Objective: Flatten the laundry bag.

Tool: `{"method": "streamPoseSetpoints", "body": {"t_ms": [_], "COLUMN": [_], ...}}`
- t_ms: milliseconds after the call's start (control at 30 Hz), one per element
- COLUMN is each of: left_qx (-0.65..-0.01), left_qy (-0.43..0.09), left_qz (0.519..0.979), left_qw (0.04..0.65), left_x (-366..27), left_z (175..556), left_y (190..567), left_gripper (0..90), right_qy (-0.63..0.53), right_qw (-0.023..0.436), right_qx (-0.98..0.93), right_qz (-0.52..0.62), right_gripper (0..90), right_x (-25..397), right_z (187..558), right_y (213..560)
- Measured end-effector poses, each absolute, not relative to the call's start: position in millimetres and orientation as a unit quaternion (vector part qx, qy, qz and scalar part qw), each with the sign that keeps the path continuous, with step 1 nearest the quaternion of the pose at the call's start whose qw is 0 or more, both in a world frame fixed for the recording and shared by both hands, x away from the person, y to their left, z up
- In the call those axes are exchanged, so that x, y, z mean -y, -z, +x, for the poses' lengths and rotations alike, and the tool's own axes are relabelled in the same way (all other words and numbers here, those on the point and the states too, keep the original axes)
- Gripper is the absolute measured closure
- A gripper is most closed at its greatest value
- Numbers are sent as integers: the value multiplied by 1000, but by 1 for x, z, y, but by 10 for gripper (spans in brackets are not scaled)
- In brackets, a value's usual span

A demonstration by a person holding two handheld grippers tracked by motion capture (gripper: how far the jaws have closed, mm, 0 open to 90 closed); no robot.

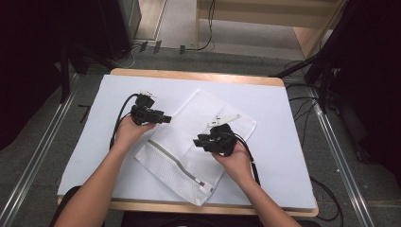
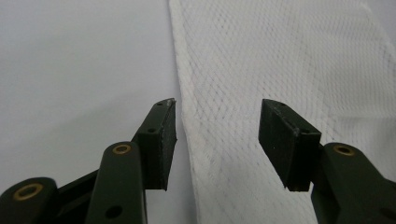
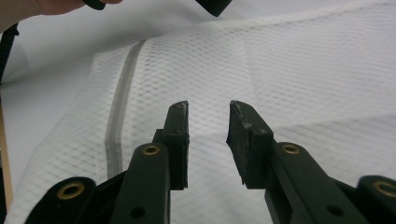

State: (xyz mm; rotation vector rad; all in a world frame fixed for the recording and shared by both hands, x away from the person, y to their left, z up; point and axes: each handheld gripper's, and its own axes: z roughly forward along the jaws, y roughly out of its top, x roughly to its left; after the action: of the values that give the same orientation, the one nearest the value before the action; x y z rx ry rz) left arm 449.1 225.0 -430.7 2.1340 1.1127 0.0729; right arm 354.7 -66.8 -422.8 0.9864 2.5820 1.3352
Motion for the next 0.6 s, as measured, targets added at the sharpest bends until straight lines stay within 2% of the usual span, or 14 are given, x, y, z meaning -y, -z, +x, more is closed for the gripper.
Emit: {"method": "streamPoseSetpoints", "body": {"t_ms": [600], "left_qx": [-424], "left_qy": [-34], "left_qz": [843], "left_qw": [328], "left_x": [-213], "left_z": [461], "left_y": [451], "left_gripper": [478], "right_qy": [-437], "right_qw": [75], "right_qx": [-798], "right_qz": [408], "right_gripper": [653], "right_x": [132], "right_z": [368], "right_y": [437]}}
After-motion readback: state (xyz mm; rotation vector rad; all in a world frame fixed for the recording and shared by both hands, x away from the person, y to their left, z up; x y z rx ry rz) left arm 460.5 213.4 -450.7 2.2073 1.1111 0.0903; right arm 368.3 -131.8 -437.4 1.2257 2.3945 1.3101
